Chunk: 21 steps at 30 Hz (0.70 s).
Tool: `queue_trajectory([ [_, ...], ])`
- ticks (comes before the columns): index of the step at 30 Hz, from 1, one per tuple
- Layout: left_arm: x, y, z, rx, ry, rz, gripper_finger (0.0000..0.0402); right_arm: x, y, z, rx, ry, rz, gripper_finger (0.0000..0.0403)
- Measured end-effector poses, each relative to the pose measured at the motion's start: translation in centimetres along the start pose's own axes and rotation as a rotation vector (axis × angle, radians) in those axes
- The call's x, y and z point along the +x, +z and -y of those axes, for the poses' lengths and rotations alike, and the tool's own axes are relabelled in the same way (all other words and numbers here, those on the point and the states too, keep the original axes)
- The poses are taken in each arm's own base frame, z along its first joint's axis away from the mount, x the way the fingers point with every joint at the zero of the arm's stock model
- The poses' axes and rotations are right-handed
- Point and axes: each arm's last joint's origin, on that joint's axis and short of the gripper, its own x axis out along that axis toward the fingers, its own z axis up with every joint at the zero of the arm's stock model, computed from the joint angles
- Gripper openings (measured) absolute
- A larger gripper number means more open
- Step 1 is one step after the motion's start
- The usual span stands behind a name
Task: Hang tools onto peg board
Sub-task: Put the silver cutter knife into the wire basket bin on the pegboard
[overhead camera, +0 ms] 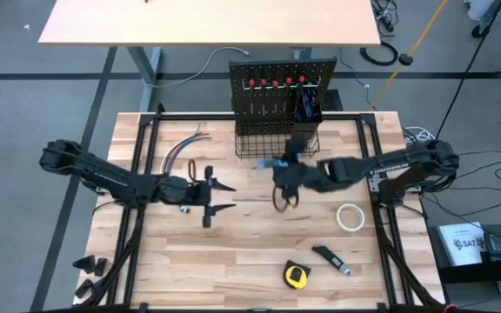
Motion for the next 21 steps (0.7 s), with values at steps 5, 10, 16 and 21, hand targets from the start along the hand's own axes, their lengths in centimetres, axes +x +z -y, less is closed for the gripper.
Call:
queue_trajectory([
  [5,-0.5,-0.8,0.0,-0.01,0.012,0.051,0.0217,3.0,-0.3,2.7,-0.083,-0.022,0.038,0.0123],
  [10,-0.5,-0.8,-0.1,-0.008,0.029,0.06,0.0217,6.1,-1.0,3.7,-0.076,-0.073,0.014,0.0123],
  [16,-0.5,-0.8,-0.1,-0.008,0.029,0.059,0.0217,10.1,-2.0,3.3,0.014,-0.111,-0.09,0.0123],
  [21,-0.5,-0.8,-0.1,-0.008,0.029,0.059,0.0217,12.9,-1.6,2.4,0.002,-0.125,-0.172,0.0123],
])
